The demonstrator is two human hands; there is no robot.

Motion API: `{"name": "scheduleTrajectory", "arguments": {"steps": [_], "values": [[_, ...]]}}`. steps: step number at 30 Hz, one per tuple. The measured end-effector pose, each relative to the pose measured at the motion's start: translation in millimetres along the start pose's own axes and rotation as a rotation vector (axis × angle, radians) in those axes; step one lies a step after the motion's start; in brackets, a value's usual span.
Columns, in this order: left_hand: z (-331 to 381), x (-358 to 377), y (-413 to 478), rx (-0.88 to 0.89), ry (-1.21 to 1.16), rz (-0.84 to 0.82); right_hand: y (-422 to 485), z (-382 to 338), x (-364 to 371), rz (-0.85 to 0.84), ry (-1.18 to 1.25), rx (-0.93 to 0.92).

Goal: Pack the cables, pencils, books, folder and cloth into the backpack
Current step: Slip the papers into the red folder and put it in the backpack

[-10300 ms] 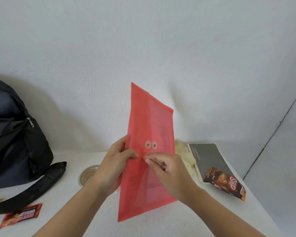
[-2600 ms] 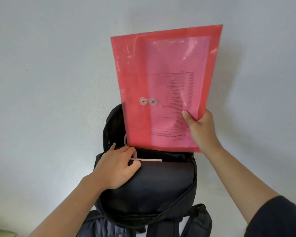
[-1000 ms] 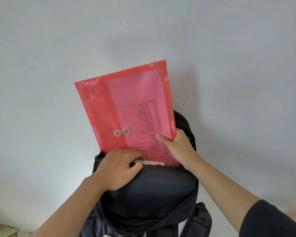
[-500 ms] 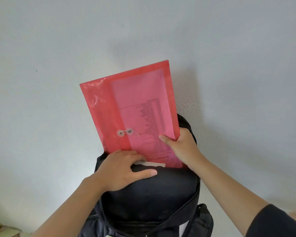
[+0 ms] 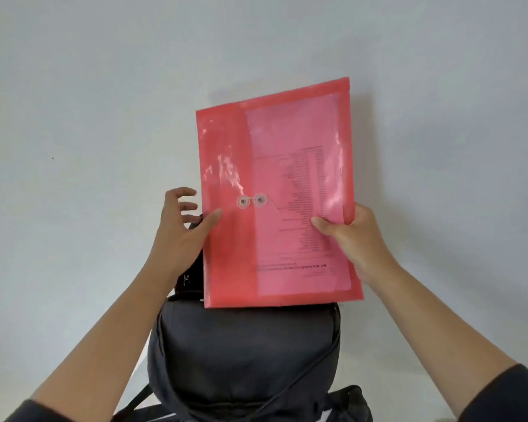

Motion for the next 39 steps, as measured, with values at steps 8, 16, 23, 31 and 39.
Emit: {"name": "scheduleTrajectory", "arguments": {"steps": [8,16,23,31,39], "values": [[-6.6,40.9,-27.8,-0.418,-0.489,-0.329,-14.7,22.9,-17.4,-0.198,0.001,0.163],[-5.0,34.9,-33.7,-0.383,-0.748,-0.023,-50.6,73.9,-44.4,-0.154,0.313,0.503],[-7.6,48.7,-52.1,-0.474,-1.029,0.076,-87.7,79.2,-2.6,-0.23,0.475,0.552],[-8.8,69.0,-65.7,-0.568,-1.109,0.008,-98.4,56.4,36.2,-0.31,0.535,0.634],[-12.2,24.4,-44.6,-0.635,-1.117,-0.206,-51.1,61.4,-23.6,0.144,0.271,0.332]]}}
Point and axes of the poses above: each hand's wrist, its own y-axis towards the middle knuckle, its own x-axis out of the palm, z = x × y, the point moved 8 cm from there along y, towards the middle knuckle, and after that the axes turned 11 degrees about z, right-handed, at the moved point
